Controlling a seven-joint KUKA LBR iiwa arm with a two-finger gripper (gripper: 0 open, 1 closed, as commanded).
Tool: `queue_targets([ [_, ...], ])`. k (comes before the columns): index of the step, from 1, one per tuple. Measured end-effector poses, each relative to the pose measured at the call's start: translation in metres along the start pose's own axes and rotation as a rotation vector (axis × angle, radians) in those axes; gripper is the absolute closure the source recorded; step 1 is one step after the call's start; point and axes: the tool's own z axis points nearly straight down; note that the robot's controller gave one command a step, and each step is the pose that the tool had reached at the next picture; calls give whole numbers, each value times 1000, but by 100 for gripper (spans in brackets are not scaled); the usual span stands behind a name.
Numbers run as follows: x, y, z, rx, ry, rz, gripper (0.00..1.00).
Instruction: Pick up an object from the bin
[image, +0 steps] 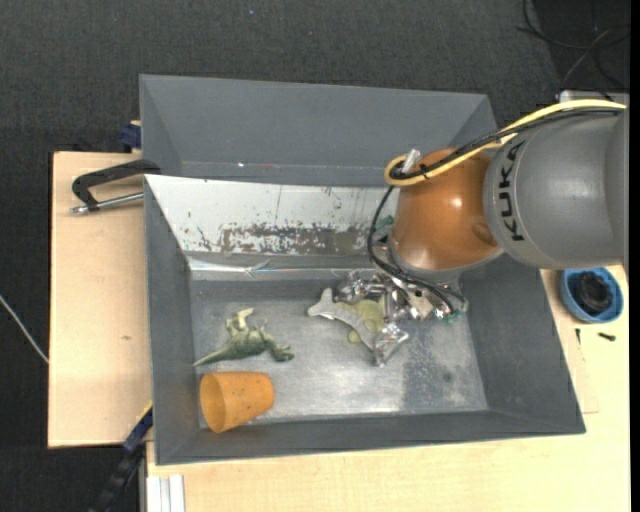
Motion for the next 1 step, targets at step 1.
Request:
queue_targets([
  [1,-2,0,-2,1,-1,1,0],
])
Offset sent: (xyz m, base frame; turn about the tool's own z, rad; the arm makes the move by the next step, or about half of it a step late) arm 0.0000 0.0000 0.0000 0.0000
